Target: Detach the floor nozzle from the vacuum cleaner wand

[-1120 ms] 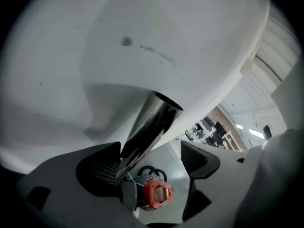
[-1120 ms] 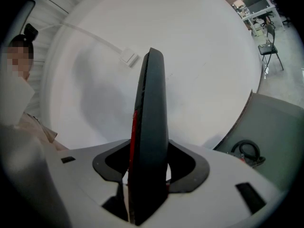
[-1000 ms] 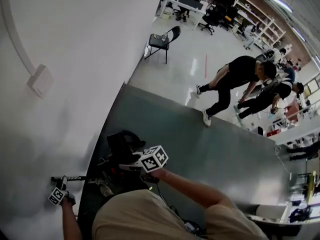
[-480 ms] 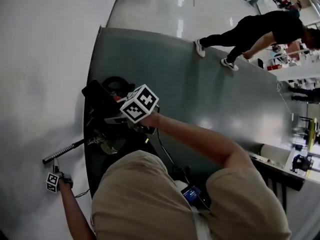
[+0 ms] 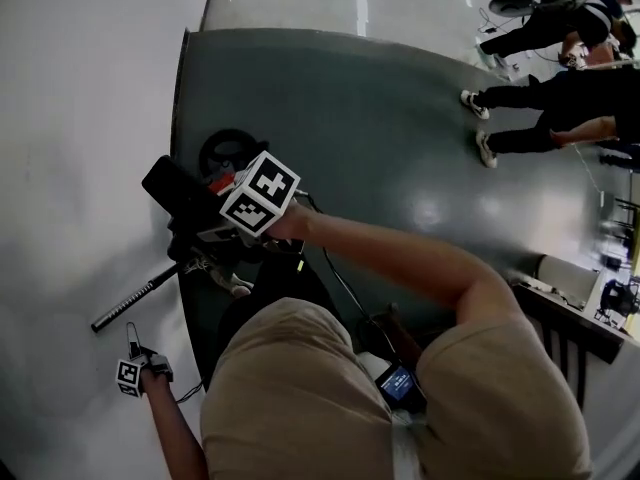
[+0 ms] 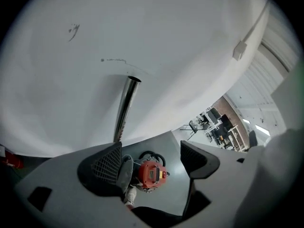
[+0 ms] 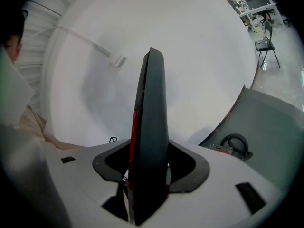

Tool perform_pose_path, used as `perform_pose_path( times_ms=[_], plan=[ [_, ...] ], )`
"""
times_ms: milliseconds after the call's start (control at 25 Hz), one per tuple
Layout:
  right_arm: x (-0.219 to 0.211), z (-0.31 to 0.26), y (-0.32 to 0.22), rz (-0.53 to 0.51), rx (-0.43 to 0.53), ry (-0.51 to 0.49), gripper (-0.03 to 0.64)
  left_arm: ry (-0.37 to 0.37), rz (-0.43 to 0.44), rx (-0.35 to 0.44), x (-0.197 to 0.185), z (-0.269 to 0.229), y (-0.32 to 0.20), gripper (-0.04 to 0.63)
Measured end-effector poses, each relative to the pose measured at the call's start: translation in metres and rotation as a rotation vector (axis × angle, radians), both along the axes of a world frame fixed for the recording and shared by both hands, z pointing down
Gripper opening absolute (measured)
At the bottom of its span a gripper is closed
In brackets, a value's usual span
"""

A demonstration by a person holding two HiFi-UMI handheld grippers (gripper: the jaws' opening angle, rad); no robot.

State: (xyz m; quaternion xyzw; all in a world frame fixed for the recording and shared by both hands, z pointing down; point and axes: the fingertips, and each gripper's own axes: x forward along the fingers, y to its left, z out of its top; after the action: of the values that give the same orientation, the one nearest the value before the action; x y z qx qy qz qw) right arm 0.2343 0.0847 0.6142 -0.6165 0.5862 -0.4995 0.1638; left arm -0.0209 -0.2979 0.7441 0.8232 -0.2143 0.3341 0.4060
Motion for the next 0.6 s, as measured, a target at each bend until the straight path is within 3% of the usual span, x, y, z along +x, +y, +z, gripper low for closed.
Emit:
perform_pose_path(
  times_ms=[240,440,600],
  plan=[
    [0.0,0.014,-0.005,-0.044,0.009,-0.035,0.225,0.121,0.074,0.026,0.033,-0.043,0.044,0.383],
    [0.0,0.028,-0.013,-0.094,0.006,-0.049,0.225,0.258,0.059,0.028,0.068,-0.071,0.075,0.38],
    [0.001,0.022,-0.01,-0.107,0.016,-0.035,0.225,0.336,-0.014,-0.048,0.079,-0.093,0.111,0.345]
  ],
)
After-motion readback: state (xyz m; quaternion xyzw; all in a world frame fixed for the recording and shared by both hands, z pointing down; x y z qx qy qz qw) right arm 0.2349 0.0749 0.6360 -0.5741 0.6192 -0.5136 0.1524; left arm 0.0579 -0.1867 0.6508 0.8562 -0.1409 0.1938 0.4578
